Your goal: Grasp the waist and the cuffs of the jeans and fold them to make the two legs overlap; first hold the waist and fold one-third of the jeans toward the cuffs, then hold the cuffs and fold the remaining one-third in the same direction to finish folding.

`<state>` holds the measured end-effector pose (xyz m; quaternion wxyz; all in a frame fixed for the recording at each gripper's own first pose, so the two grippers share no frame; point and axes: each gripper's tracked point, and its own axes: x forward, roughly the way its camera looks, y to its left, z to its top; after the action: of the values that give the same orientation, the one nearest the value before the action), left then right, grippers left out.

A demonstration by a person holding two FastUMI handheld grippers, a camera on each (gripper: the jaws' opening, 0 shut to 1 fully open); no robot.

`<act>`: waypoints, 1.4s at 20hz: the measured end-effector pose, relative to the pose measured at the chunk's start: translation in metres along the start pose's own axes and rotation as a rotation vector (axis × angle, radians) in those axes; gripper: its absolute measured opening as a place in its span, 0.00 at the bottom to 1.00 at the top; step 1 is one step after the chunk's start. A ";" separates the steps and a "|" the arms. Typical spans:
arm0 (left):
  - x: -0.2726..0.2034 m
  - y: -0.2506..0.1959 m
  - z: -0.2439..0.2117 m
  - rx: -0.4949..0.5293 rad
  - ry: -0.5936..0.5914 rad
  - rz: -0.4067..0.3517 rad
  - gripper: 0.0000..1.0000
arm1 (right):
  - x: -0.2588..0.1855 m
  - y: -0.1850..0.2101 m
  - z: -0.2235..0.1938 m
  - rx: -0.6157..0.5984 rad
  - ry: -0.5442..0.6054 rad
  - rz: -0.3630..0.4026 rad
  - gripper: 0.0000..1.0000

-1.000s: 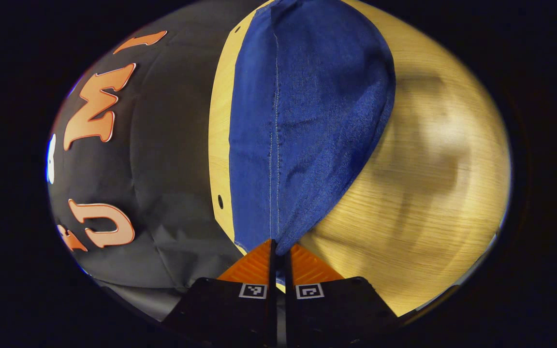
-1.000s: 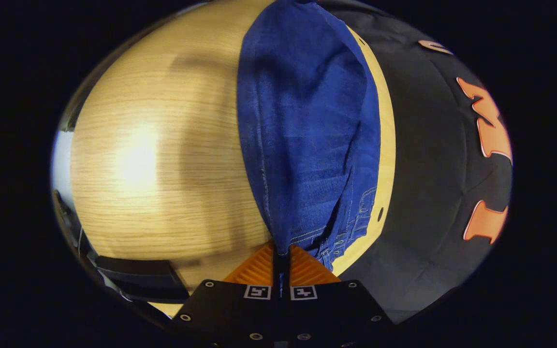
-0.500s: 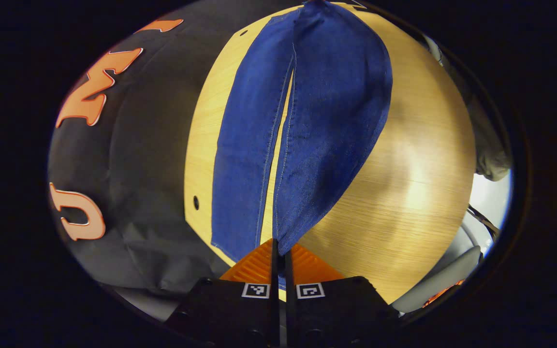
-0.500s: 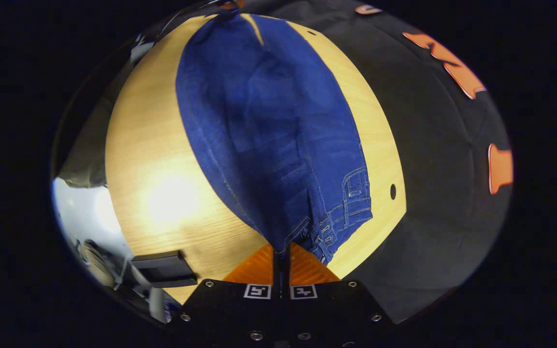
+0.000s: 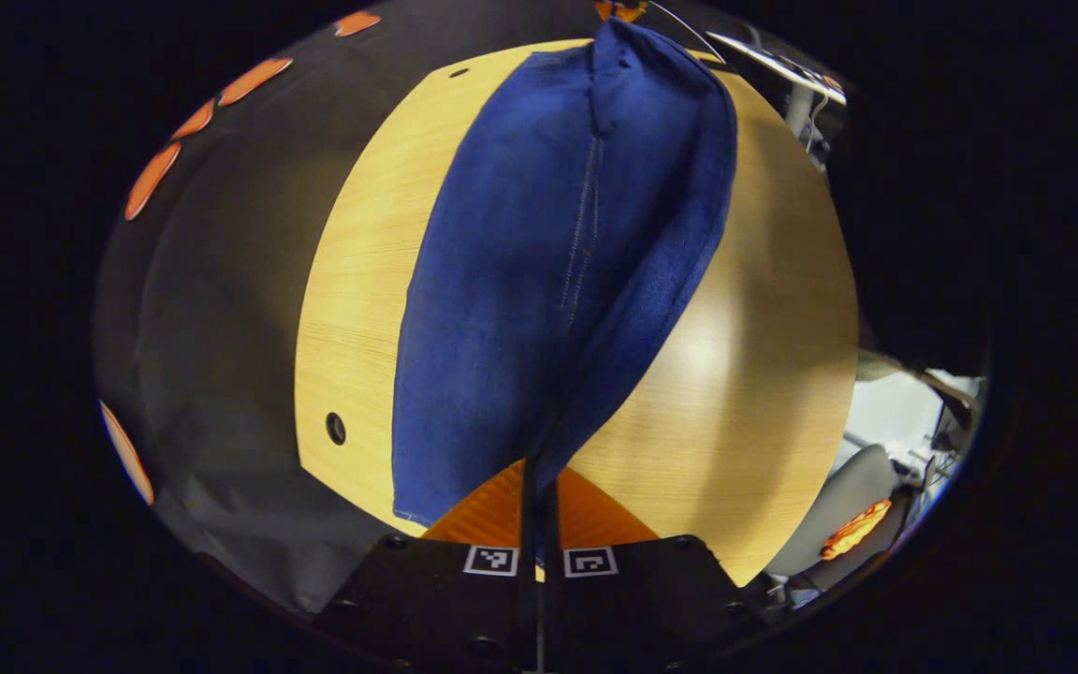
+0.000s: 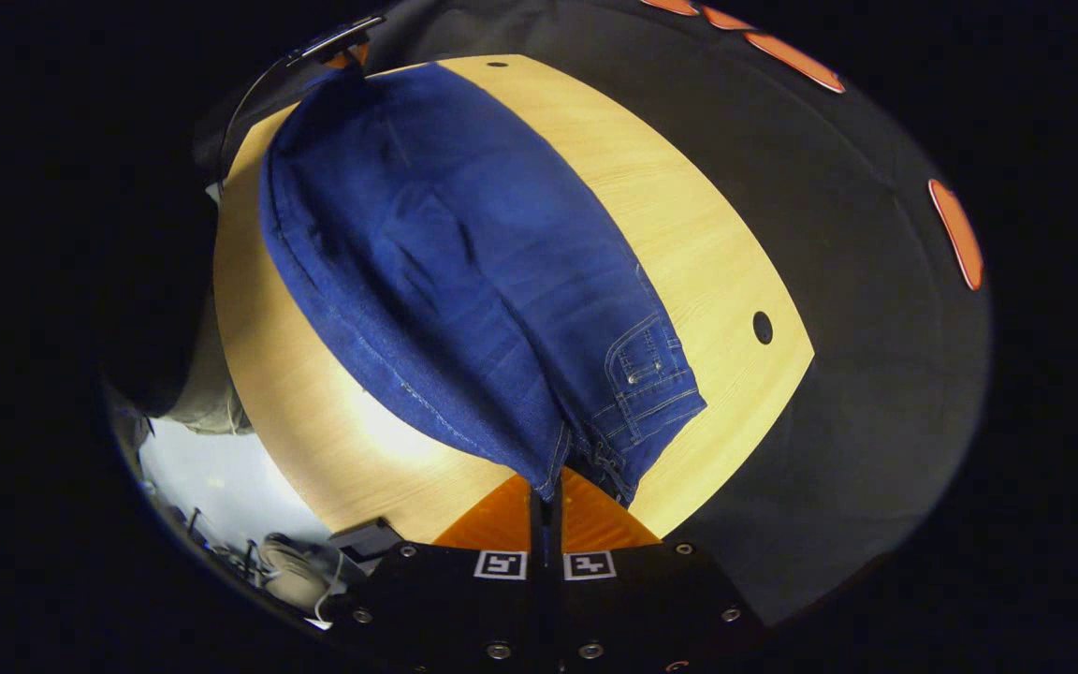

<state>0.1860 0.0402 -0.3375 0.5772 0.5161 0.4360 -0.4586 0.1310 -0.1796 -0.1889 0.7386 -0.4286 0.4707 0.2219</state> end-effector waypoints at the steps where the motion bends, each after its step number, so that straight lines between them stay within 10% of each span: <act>1: -0.002 0.007 0.005 -0.041 -0.022 -0.062 0.04 | 0.001 -0.001 0.002 0.017 0.013 0.027 0.00; 9: 0.013 0.094 -0.020 -0.136 0.033 -0.145 0.04 | 0.020 -0.046 0.031 0.240 0.045 0.098 0.00; 17: 0.068 0.143 -0.028 -0.052 0.107 -0.167 0.04 | 0.070 -0.095 0.069 0.493 0.045 -0.021 0.01; 19: 0.081 0.164 -0.047 -0.047 0.142 -0.139 0.42 | 0.080 -0.102 0.077 0.558 0.037 -0.028 0.05; 20: 0.085 0.181 -0.052 -0.044 0.145 -0.093 0.61 | 0.083 -0.105 0.083 0.606 0.028 -0.038 0.11; 22: 0.088 0.211 -0.048 -0.038 0.138 0.001 0.99 | 0.074 -0.119 0.095 0.675 -0.018 -0.088 0.55; 24: 0.089 0.244 -0.055 -0.031 0.139 0.111 1.00 | 0.067 -0.133 0.107 0.772 -0.073 -0.118 1.00; 28: 0.078 0.262 -0.054 -0.115 0.032 0.230 0.99 | 0.054 -0.142 0.109 0.934 -0.202 -0.118 1.00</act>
<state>0.4571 0.0999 -0.3674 0.6477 0.5360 0.4086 -0.3553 0.3145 -0.1677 -0.1563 0.9054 -0.0532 0.4210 -0.0150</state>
